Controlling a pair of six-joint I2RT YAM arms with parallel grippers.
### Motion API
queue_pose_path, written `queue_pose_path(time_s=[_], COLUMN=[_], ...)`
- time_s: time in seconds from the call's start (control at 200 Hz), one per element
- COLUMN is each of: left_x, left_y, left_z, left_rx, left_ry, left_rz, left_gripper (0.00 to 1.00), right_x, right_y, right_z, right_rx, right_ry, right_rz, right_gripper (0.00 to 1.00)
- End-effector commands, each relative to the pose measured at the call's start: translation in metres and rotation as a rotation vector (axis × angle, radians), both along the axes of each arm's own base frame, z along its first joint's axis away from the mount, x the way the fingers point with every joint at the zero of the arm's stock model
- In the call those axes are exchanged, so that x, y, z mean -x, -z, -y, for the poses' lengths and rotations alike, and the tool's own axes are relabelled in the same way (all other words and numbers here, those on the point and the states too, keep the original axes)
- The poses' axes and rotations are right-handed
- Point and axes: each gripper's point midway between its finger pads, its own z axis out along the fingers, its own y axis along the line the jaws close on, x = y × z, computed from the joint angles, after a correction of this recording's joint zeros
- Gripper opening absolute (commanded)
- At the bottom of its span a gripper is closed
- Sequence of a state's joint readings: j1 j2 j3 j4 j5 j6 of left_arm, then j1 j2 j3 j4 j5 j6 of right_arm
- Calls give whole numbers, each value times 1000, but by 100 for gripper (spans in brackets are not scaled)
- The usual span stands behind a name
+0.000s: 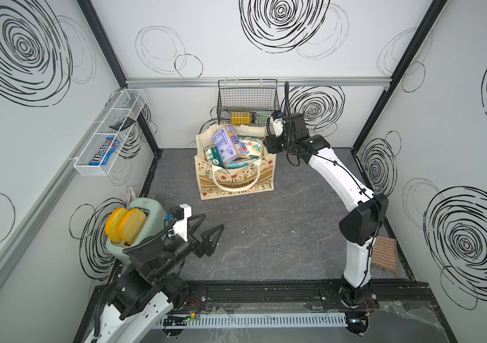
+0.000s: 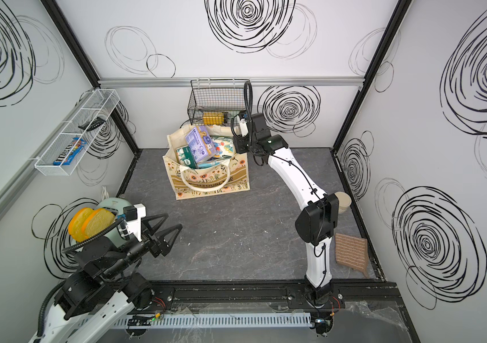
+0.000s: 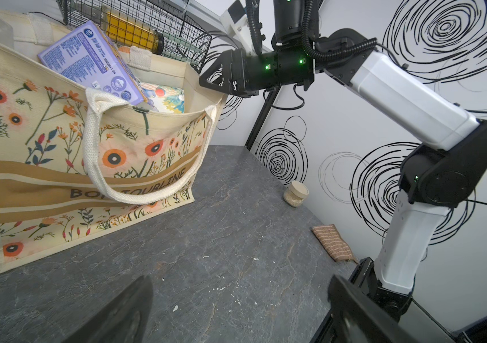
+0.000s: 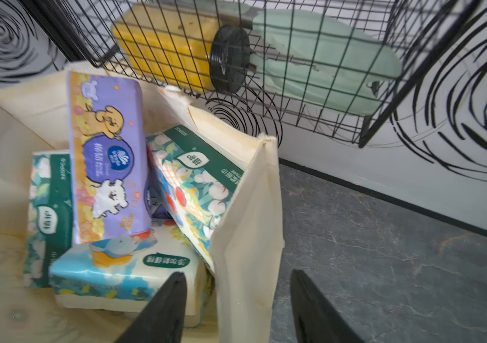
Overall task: Put tissues into the canvas bag
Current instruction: Move the canvas bag to the center of the board.
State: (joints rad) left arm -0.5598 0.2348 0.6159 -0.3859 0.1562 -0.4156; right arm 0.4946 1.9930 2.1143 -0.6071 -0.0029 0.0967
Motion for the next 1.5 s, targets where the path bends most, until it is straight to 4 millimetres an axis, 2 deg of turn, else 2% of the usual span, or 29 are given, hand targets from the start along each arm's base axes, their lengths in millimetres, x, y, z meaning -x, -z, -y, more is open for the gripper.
queue_pose_path(time_s=[0.0, 0.085, 0.235, 0.4, 0.51, 0.62, 0.721, 1.016, 1.156, 1.276, 1.291, 1.336, 1.351, 1.446, 1.496], left_x=[-2, -1, -2, -2, -2, -2, -2, -4, -10, -20, -22, -26, -27, -37, -44], left_y=[-11, -11, -11, -10, -10, -11, -11, -8, -3, 5, 7, 9, 10, 8, 5], left_z=[1, 1, 1, 1, 1, 1, 1, 2, 2, 6, 6, 7, 8, 14, 19], left_rx=[30, 29, 29, 28, 28, 29, 29, 22, 7, -30, -36, -44, -45, -32, -27], left_ry=[1, 2, 2, 2, 0, 0, 1, -1, -17, -24, -26, -28, -27, -24, -23], left_rz=[35, 35, 34, 32, 32, 34, 34, 23, 0, -38, -46, -58, -62, -61, -55], left_gripper=[96, 96, 96, 96, 96, 96, 96, 96, 96, 98, 99, 99, 99, 99, 99], right_x=[4, 5, 10, 18, 30, 50, 74, 135, 145, 148, 149, 151, 151, 157, 160], right_y=[-4, -6, -14, -27, -31, -34, -43, -44, -36, -25, -24, -26, -27, -47, -61], right_z=[3, 4, 7, 15, 28, 47, 69, 141, 170, 179, 180, 182, 183, 191, 194], right_rx=[38, 41, 39, 36, 41, 44, 30, -13, -22, -6, -5, -5, -5, -19, -30], right_ry=[5, 12, 21, 40, 71, 116, 152, 247, 286, 296, 296, 300, 304, 342, 352], right_rz=[0, 8, 29, 44, 41, 45, 78, 97, 97, 78, 77, 83, 88, 152, 186], right_gripper=[40, 25, 17, 0, 0, 0, 0, 0, 0, 0, 3, 28, 33, 46, 47])
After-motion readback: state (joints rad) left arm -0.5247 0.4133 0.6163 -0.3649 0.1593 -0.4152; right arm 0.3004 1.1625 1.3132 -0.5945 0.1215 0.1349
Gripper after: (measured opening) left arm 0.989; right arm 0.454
